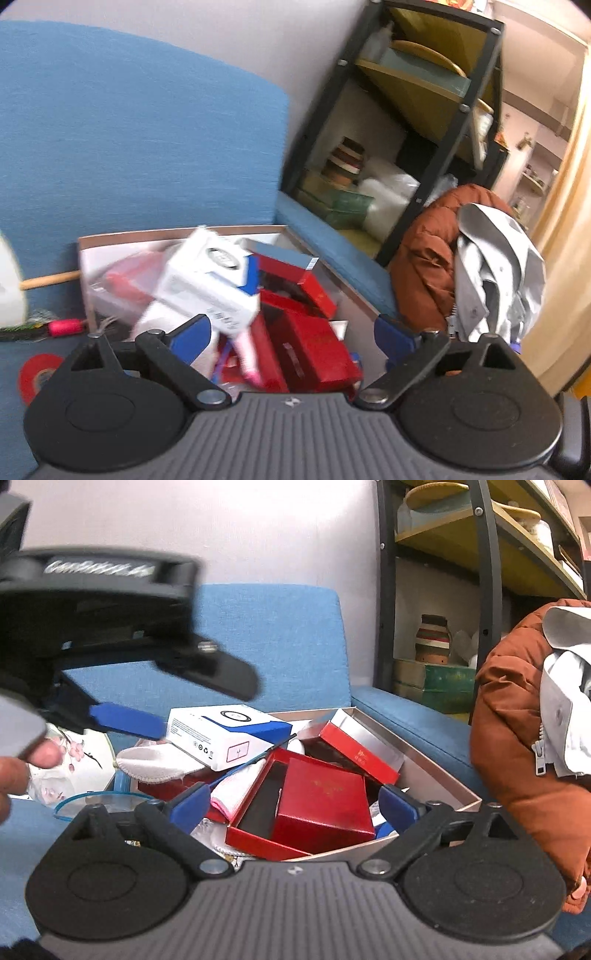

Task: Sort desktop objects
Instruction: 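Move both grippers back from the cardboard box toward the sofa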

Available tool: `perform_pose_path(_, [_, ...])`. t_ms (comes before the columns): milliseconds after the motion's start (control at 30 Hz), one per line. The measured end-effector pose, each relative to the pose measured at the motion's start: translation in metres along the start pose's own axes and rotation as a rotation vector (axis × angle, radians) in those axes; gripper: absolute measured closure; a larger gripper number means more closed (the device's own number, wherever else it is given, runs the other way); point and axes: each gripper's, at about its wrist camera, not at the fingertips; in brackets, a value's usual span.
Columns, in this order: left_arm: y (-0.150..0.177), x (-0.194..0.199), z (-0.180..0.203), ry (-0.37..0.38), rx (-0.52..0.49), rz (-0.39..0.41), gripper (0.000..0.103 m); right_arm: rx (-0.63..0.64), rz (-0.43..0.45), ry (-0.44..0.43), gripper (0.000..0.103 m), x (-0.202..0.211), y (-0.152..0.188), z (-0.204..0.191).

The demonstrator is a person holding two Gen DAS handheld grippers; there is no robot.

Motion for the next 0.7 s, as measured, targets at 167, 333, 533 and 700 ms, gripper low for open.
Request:
perform_pose_path(167, [0.005,0.017,-0.01,-0.065,-0.033,-0.007,0.005,0.003,-0.012,-0.014,0.008,0.007,-0.003,-0.009])
perform_pose_path(333, [0.01,0.034,-0.014,-0.148,-0.088,-0.016,0.005,0.022,-0.01,-0.031,0.007,0.009,-0.006,-0.018])
perform_pose_path(533, [0.014,0.052,-0.018,-0.229,-0.154,-0.027,0.005,0.018,0.0,-0.059,0.007,0.012,-0.01,-0.032])
perform_pose_path(700, [0.015,0.061,-0.025,-0.277,-0.182,-0.037,0.005,0.02,0.008,-0.09,0.007,0.013,-0.015,-0.047])
Point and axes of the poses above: each gripper's, at about its wrist camera, not at the fingertips, and x roughly against the way its jaws point, z to its right, y to its underside, and after that the axes turned 12 degrees about z, right-handed
